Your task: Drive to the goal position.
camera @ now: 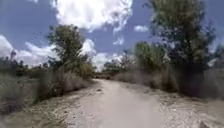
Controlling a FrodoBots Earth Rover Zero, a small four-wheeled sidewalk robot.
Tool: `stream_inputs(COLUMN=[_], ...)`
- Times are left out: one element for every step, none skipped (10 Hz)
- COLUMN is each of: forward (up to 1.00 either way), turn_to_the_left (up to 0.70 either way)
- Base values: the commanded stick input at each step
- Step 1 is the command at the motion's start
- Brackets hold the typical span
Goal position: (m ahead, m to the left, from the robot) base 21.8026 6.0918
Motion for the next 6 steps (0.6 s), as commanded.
stream_inputs(forward=[0.45, 0.45, 0.45, 0.45, 0.45, 0.45], turn_to_the_left=[0.00, 0.00, 0.00, 0.00, 0.00, 0.00])
